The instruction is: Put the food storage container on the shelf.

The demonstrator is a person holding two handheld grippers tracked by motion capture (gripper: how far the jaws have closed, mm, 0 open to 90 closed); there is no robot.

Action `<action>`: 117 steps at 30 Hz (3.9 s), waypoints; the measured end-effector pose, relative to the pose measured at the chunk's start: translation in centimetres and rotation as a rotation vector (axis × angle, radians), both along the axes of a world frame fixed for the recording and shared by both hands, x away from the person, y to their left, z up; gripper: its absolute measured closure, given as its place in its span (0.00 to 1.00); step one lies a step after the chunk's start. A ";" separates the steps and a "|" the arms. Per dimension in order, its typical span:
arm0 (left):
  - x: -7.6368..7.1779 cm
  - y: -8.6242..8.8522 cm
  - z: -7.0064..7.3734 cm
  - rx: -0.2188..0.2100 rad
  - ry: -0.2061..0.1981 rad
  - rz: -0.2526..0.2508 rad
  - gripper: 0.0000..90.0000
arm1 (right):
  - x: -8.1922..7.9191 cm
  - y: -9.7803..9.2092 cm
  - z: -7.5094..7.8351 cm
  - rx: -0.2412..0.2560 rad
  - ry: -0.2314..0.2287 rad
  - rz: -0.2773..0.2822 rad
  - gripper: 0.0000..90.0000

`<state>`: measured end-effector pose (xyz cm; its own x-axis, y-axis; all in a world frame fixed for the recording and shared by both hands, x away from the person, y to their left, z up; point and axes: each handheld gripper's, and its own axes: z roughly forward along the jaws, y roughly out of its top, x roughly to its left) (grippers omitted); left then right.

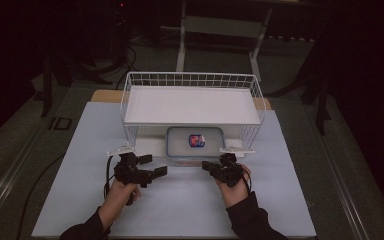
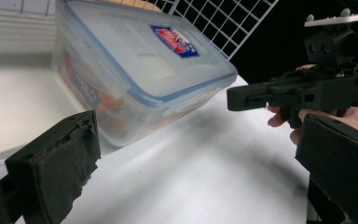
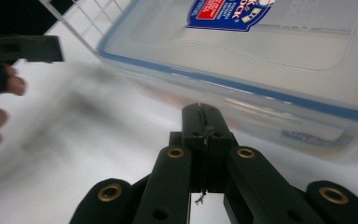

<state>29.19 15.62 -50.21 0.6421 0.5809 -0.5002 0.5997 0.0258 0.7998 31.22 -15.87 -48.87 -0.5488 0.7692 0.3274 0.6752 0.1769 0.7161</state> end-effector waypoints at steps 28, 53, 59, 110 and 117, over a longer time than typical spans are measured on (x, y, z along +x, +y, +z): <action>0.1 0.2 -0.7 -0.008 -0.016 0.007 0.00 | 3.8 3.1 -1.4 -0.031 -0.052 -0.065 1.00; -0.2 0.1 -0.5 0.006 -0.030 0.000 0.00 | 5.0 4.5 -0.8 -0.018 -0.119 -0.088 0.92; -0.4 0.1 -0.2 0.005 -0.049 0.000 0.00 | 3.2 3.8 -0.6 0.006 -0.146 -0.050 0.64; -3.9 -1.0 -0.1 0.139 -0.139 -0.120 0.00 | -6.5 -7.3 -1.0 0.030 -0.225 -0.021 0.18; -3.8 -1.0 -0.3 0.143 -0.147 -0.117 0.00 | -6.2 -7.6 -1.6 0.031 -0.204 -0.027 0.18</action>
